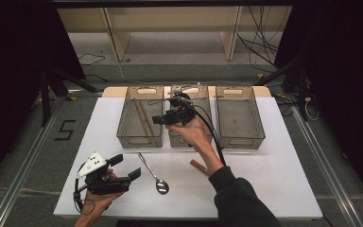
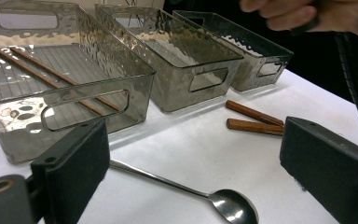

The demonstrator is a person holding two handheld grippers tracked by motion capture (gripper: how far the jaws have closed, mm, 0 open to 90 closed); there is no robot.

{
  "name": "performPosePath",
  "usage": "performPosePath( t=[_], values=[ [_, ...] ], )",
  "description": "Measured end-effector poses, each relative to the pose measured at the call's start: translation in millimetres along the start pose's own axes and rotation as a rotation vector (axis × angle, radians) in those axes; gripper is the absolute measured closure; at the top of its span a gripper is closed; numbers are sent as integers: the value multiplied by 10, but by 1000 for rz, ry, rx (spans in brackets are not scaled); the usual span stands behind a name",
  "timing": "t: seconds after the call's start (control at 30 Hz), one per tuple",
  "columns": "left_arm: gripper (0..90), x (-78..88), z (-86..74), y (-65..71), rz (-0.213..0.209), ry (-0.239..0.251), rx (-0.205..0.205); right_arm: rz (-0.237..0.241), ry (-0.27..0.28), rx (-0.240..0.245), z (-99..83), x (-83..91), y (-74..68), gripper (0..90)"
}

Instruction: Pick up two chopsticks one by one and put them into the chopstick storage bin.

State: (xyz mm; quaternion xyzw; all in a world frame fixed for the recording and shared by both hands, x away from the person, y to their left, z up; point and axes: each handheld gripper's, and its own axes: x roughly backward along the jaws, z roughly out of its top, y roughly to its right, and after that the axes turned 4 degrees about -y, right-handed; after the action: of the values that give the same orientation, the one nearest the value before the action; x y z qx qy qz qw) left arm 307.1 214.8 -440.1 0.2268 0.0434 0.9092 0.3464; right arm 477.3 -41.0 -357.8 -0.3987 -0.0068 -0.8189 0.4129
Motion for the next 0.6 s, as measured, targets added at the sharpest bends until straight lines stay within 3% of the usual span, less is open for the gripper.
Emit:
performPosePath(
  t=[0.33,0.6],
  values=[
    [78,-18,3,-11,1,-5,5,-1,44,50,-396,306,-59,329],
    [79,-51,33,-4,-6,-23,-2,-7,95,64,-780,594,33,329]
  ],
)
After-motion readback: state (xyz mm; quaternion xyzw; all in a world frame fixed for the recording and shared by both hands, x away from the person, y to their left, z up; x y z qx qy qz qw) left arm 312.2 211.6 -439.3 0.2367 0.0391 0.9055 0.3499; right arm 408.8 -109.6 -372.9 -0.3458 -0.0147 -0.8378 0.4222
